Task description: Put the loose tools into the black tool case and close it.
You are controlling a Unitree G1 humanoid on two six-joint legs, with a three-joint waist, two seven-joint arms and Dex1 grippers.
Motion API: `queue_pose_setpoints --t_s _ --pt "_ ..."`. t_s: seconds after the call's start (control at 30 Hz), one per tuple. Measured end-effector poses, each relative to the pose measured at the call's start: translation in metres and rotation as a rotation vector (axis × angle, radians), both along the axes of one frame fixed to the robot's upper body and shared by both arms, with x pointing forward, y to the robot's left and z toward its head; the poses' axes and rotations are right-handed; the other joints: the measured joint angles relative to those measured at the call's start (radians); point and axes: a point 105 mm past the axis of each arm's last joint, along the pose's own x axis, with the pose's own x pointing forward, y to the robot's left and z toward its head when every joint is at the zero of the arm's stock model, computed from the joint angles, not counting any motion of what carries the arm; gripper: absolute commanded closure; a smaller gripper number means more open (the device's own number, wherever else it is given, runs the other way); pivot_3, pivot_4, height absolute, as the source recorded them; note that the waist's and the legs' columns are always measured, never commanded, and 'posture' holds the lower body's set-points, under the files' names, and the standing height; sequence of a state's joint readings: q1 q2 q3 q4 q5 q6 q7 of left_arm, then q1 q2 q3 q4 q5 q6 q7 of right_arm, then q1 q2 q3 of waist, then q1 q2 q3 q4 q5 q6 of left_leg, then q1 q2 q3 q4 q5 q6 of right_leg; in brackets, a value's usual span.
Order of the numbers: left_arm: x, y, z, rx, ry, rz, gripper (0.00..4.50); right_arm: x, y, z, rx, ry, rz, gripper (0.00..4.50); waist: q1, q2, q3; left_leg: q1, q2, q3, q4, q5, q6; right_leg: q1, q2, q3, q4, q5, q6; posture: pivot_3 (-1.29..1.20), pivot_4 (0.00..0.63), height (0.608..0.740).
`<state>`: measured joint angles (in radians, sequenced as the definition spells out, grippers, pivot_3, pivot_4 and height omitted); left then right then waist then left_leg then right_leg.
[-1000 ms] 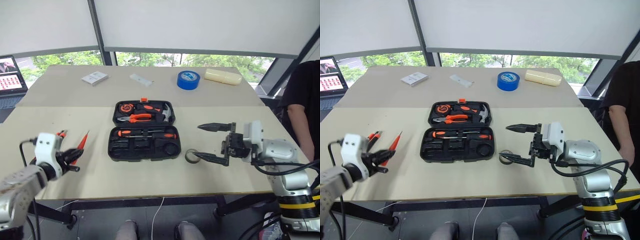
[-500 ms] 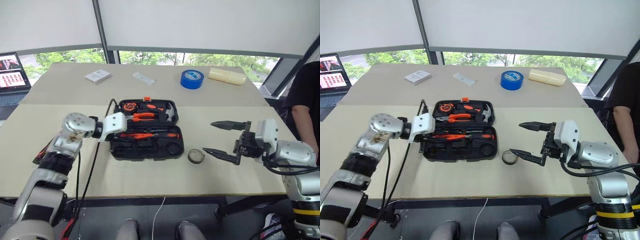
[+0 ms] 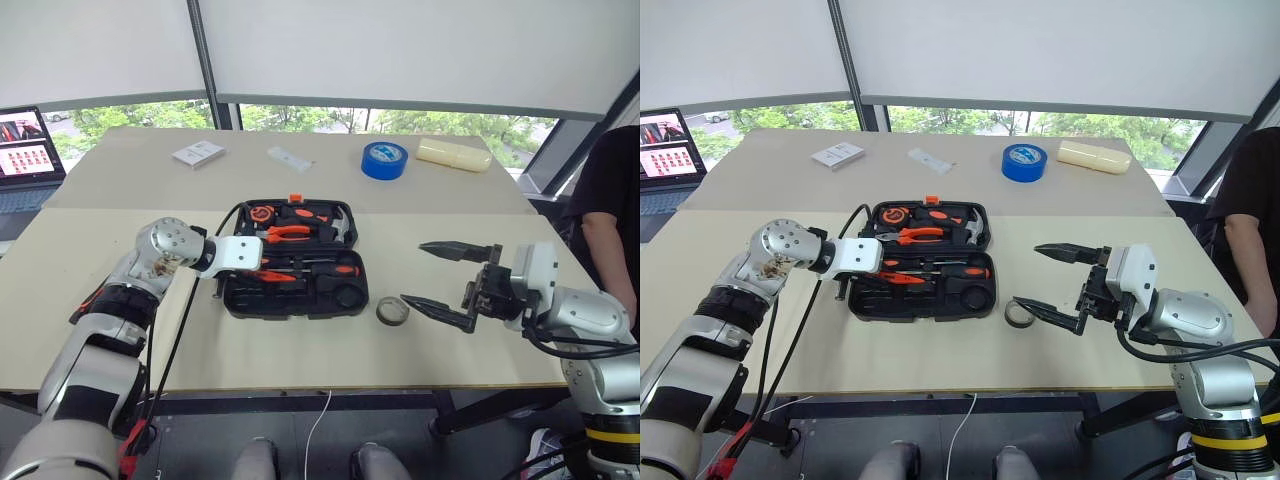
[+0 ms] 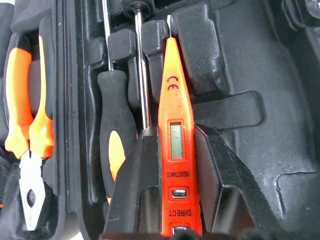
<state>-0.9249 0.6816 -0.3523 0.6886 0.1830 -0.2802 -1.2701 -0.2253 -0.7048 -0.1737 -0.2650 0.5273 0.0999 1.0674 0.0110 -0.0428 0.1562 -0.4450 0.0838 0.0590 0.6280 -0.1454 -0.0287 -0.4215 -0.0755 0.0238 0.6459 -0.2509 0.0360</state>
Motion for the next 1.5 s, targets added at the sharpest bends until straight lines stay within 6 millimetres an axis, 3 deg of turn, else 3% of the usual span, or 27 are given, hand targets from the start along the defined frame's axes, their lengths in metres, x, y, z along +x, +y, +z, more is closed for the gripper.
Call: queue_pose_setpoints --t_s 0.07,0.13,0.17,0.3,0.5,0.6,0.63,0.8,0.93,1.3,1.43,1.47,1.5 --pt "0.000 -0.002 0.000 0.006 -0.002 -0.003 4.03 0.000 0.000 0.000 0.004 0.002 0.000 0.00 0.000 0.000 0.000 0.000 0.000 0.000 0.000 0.000 0.000 0.000 0.000 0.000 0.000 0.000 0.000 0.00 0.150 0.740" --pt "-0.001 -0.002 -0.001 0.001 0.016 0.010 3.03 0.000 0.000 0.000 0.005 0.004 -0.001 0.00 0.000 0.000 0.000 0.000 0.000 0.000 0.000 0.000 0.000 0.000 0.000 0.000 0.000 0.000 -0.001 0.00 0.150 0.740" --pt "-0.002 -0.003 -0.002 -0.011 0.023 0.011 2.85 0.000 0.000 -0.001 0.005 0.005 -0.002 0.00 0.000 0.000 0.000 0.000 0.000 0.000 0.000 0.000 0.000 0.000 0.000 0.000 0.000 0.000 -0.001 0.00 0.150 0.740" --pt "-0.007 -0.002 -0.001 -0.099 0.048 0.003 1.39 -0.001 -0.002 -0.005 0.004 0.027 -0.009 0.00 0.000 0.000 0.000 0.000 0.000 0.000 0.000 0.000 0.000 0.000 0.000 0.000 0.001 0.000 -0.001 0.00 0.150 0.740" --pt "-0.007 0.006 0.027 -0.382 0.013 0.005 1.39 -0.002 -0.004 -0.011 -0.005 0.055 -0.019 0.00 -0.001 0.000 0.000 0.000 0.000 0.000 0.000 0.000 0.000 0.000 0.000 0.000 0.001 0.001 -0.001 0.00 0.150 0.740" --pt "-0.009 0.002 0.037 -0.535 0.033 -0.013 2.15 -0.002 -0.005 -0.011 -0.005 0.054 -0.020 0.00 0.002 0.000 0.000 0.000 0.000 0.000 0.001 0.000 0.000 0.001 0.000 0.000 0.001 0.001 -0.001 0.00 0.150 0.740" --pt "-0.009 0.001 0.036 -0.566 0.048 -0.012 2.60 -0.002 -0.005 -0.011 -0.005 0.054 -0.021 0.00 0.002 0.000 0.000 0.000 0.000 0.000 0.002 0.000 0.000 0.001 0.000 0.000 0.001 0.001 0.000 0.00 0.150 0.740" --pt "-0.006 -0.002 0.014 -0.568 0.081 0.031 4.45 -0.002 -0.004 -0.011 -0.004 0.059 -0.021 0.00 0.001 0.000 0.000 0.001 0.000 0.000 0.002 0.000 0.000 0.002 0.000 0.000 0.001 0.001 0.000 0.00 0.150 0.740" --pt "0.000 0.000 -0.017 -0.528 0.132 0.127 4.45 -0.002 -0.004 -0.013 -0.005 0.077 -0.021 0.00 0.001 0.000 0.000 -0.001 0.000 -0.001 0.003 0.000 0.000 0.001 0.000 0.000 0.001 0.001 0.000 0.00 0.150 0.740" --pt "0.004 0.003 -0.020 -0.497 0.099 0.159 4.45 -0.007 -0.004 -0.020 -0.002 0.116 -0.020 0.00 0.001 0.001 0.000 0.001 0.000 -0.001 0.003 0.000 0.000 0.002 0.000 0.000 0.002 0.002 -0.002 0.00 0.150 0.740" --pt "-0.001 0.014 -0.010 -0.680 0.139 0.203 4.45 -0.007 -0.003 -0.021 0.001 0.118 -0.020 0.00 -0.006 0.000 0.000 0.000 0.000 -0.001 0.002 0.000 0.000 0.000 0.001 0.000 0.002 0.003 -0.004 0.00 0.150 0.740" --pt "-0.001 0.026 0.007 -0.785 0.122 0.229 4.45 -0.007 -0.004 -0.021 0.002 0.119 -0.021 0.00 -0.009 -0.001 0.001 -0.001 0.001 -0.001 0.002 0.000 0.000 -0.001 0.002 0.000 0.002 0.003 -0.004 0.00 0.150 0.740" --pt "-0.004 0.041 0.024 -0.836 0.094 0.248 3.95 -0.008 -0.004 -0.020 0.004 0.116 -0.019 0.00 -0.014 -0.002 0.001 -0.001 0.001 -0.002 0.002 0.000 0.000 -0.001 0.002 0.000 0.002 0.003 -0.004 0.00 0.150 0.740"
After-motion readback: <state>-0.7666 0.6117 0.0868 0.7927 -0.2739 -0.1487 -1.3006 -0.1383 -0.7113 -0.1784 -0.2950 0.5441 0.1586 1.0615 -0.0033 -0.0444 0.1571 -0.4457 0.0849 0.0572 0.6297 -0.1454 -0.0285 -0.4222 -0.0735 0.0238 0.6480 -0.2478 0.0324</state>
